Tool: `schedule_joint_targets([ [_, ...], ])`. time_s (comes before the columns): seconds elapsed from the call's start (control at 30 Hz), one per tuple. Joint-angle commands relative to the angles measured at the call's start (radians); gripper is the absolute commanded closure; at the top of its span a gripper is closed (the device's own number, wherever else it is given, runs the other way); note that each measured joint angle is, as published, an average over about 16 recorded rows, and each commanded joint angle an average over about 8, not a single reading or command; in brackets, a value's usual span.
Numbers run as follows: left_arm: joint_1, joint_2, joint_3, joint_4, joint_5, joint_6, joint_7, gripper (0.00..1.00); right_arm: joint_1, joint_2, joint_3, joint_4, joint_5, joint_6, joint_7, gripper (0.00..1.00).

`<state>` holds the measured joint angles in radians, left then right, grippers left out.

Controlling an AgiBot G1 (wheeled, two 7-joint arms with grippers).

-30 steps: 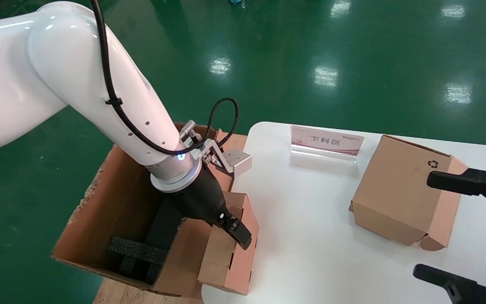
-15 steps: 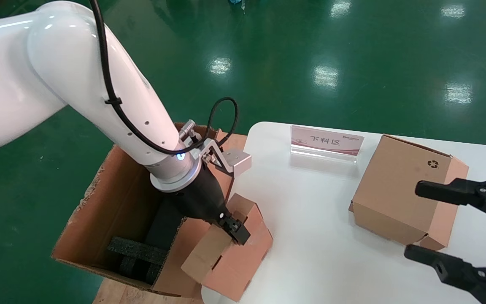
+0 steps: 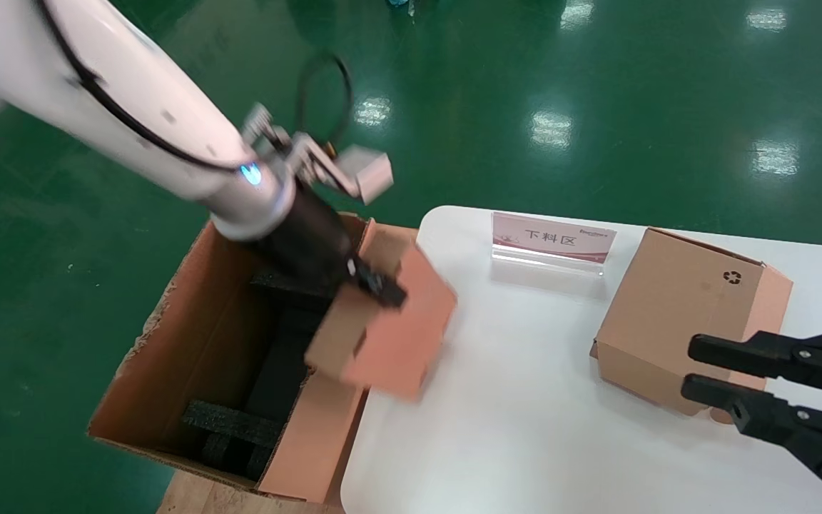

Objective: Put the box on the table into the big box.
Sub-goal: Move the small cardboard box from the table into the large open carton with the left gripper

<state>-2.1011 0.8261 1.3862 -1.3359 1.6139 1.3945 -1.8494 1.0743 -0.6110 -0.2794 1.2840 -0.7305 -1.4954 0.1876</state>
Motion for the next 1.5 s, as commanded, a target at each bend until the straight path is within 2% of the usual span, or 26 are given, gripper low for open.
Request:
schedule_joint_targets([
  [0.03,-0.019,-0.021,-0.023,0.001,0.016,-0.012,0.008,1.00,0.000,0.000,0.000,0.000,0.000,0.000,0.000,0.00],
  [0.43,-0.130,-0.169,-0.239,-0.022,0.099,-0.079,0.095,1.00,0.000,0.000,0.000,0.000,0.000,0.000,0.000,0.00],
  [0.67,-0.189,-0.211,-0.277,-0.030,0.151,-0.070,0.120,1.00,0.000,0.000,0.000,0.000,0.000,0.000,0.000,0.00],
  [0.8,-0.227,-0.219,-0.246,-0.030,0.170,-0.041,0.122,1.00,0.000,0.000,0.000,0.000,0.000,0.000,0.000,0.00],
  [1.17,-0.333,-0.208,-0.083,0.032,0.175,0.110,0.114,1.00,0.000,0.000,0.000,0.000,0.000,0.000,0.000,0.00],
  [1.5,-0.390,-0.234,0.082,0.080,0.096,0.160,0.077,1.00,0.000,0.000,0.000,0.000,0.000,0.000,0.000,0.00],
])
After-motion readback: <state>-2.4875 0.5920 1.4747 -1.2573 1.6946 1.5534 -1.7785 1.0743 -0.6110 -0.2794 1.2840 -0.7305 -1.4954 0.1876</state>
